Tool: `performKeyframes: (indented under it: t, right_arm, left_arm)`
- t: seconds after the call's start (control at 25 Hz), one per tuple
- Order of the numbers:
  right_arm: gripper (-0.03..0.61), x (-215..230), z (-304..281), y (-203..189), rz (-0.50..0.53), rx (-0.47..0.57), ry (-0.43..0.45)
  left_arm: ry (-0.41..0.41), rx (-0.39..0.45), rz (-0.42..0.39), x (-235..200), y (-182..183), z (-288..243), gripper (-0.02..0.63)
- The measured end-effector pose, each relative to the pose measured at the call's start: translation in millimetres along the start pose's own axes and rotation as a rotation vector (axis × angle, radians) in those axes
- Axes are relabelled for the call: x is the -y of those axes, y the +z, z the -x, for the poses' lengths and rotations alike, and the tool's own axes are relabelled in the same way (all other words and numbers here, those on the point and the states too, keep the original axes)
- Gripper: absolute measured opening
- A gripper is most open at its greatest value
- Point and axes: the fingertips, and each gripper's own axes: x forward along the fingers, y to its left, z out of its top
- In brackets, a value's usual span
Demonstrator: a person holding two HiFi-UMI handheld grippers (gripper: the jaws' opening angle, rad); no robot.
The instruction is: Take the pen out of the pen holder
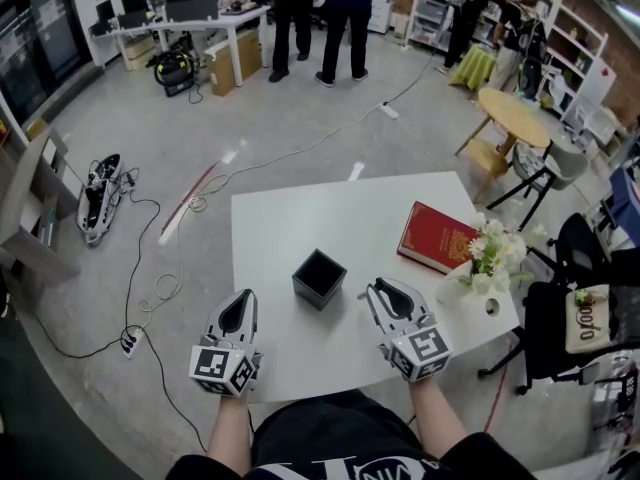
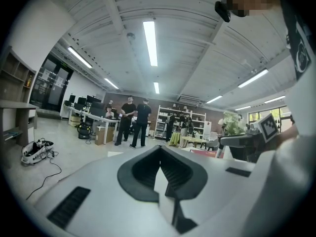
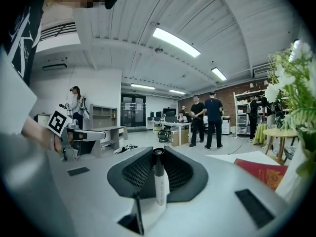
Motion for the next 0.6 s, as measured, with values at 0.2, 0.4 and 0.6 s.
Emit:
performKeyframes:
  t: [0.2, 0.4, 0.6]
  right_arm:
    - [0.078, -0.5, 0.4, 0.2, -0.006, -0.001, 0.005]
    - [0.078, -1.5, -1.4, 0.6, -0.012, 0.001, 0.006]
    - [0.078, -0.4, -5.1, 1.0, -0.010, 0.001, 0.007]
  left_arm:
    - [-0.001, -0.005, 0.003, 0.9, -0.8, -0.7, -0.002]
    - [-0.003, -0.008, 0.006, -1.0, -2.5, -0.9, -0.002]
    - [-0.003, -0.011, 0.011, -4.6, -3.3, -4.2, -0.002]
